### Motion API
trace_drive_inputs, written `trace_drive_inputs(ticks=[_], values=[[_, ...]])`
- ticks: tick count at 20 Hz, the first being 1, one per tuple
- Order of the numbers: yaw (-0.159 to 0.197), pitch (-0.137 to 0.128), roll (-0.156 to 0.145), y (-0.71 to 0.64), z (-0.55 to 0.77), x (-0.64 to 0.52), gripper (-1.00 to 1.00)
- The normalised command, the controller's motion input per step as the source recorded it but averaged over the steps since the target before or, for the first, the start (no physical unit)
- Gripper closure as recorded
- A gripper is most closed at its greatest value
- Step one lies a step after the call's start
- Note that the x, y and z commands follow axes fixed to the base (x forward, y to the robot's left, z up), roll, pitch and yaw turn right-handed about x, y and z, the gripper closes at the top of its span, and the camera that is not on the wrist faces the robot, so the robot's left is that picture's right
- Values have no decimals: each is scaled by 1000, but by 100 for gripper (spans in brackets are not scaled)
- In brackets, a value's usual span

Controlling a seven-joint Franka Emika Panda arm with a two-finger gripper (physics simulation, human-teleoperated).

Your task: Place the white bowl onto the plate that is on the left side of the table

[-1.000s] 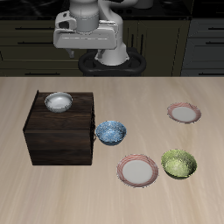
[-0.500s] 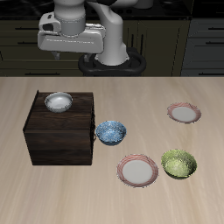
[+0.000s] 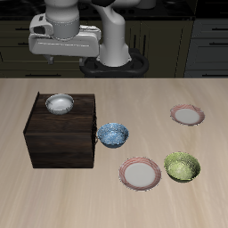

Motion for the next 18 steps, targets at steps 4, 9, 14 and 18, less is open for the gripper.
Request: trace_drive_inputs(ticks=[4,9,14,18], values=[[-3,-17,5,-4,79,306,-100],[18,-24,7,57,87,287,-100],[-14,-3,2,15,-19,238,-100],[-31,-34,-30,-42,-72,199,-100]])
